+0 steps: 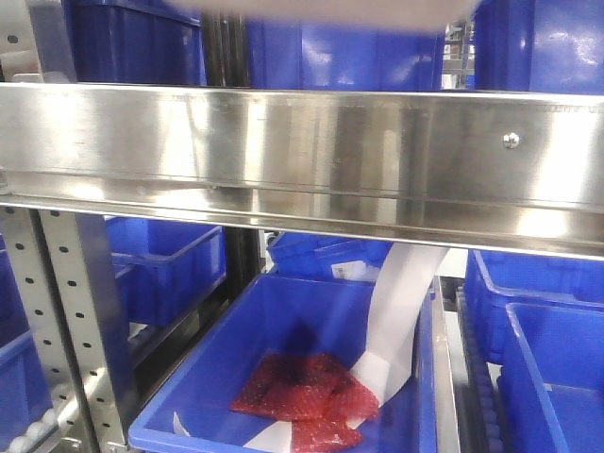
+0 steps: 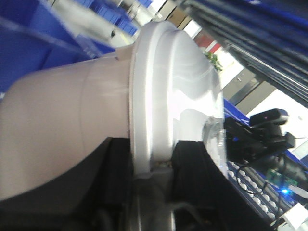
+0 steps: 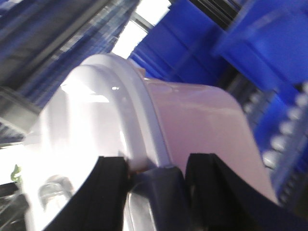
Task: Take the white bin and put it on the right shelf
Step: 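Raise the held bin above the upper shelf level with both grippers, then lower the bin onto the upper roller shelf and open both grippers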
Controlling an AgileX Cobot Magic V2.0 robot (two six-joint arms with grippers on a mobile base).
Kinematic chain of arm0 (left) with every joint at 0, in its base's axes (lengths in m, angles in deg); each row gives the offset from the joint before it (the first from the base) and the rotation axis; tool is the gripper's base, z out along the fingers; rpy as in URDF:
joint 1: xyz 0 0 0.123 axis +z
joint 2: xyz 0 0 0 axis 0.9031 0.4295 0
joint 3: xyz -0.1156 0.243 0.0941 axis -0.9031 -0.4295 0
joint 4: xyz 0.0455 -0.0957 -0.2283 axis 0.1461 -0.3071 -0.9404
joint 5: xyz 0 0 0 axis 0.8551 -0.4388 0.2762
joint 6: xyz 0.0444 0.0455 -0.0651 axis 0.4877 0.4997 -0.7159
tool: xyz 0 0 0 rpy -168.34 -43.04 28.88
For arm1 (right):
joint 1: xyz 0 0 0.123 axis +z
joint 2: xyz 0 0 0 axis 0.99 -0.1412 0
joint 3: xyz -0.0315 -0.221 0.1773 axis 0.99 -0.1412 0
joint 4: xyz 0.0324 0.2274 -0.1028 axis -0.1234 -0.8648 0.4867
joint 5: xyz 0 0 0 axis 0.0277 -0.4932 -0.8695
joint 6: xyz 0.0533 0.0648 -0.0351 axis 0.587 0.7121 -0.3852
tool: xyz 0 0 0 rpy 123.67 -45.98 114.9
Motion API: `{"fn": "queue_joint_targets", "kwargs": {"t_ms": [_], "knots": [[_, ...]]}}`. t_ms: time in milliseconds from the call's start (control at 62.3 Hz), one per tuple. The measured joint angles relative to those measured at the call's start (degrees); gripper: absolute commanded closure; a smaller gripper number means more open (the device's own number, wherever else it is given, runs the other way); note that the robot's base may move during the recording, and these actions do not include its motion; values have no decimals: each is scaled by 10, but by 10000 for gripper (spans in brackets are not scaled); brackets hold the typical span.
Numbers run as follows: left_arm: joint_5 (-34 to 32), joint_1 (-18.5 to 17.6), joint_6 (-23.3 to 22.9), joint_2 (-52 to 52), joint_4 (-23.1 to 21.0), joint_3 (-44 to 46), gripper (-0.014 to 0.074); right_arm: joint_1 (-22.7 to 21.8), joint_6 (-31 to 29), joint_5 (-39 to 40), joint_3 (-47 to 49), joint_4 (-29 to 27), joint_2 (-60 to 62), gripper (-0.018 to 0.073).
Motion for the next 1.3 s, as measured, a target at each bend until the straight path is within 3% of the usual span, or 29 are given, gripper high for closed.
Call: {"fn": "queue_joint_targets", "kwargs": {"t_ms": [177,273,369,449,514,610,835,1043,1300], "knots": [[-2,-1,0,50,-6,-1,697,2,-15,0,0,1,-34,498],[-11,-1,10,65,-9,-1,613,4,-23,-1,0,1,-47,455],[-21,-4,25,72,-10,-1,449,4,-29,-7,0,1,-57,263],[-34,-6,46,78,2,0,251,6,-34,-23,0,0,-66,25],[-40,-8,62,84,11,0,158,11,-38,-43,1,-1,-66,-95],[-44,-13,73,86,19,0,76,19,-62,-62,4,-5,-66,-75],[-46,-15,113,86,19,2,69,20,-95,-67,5,-4,-66,-75],[-56,-16,144,86,25,7,70,9,-99,-47,34,66,-66,-75],[-62,-5,150,86,140,60,70,-18,-99,-41,103,175,-61,-75]]}}
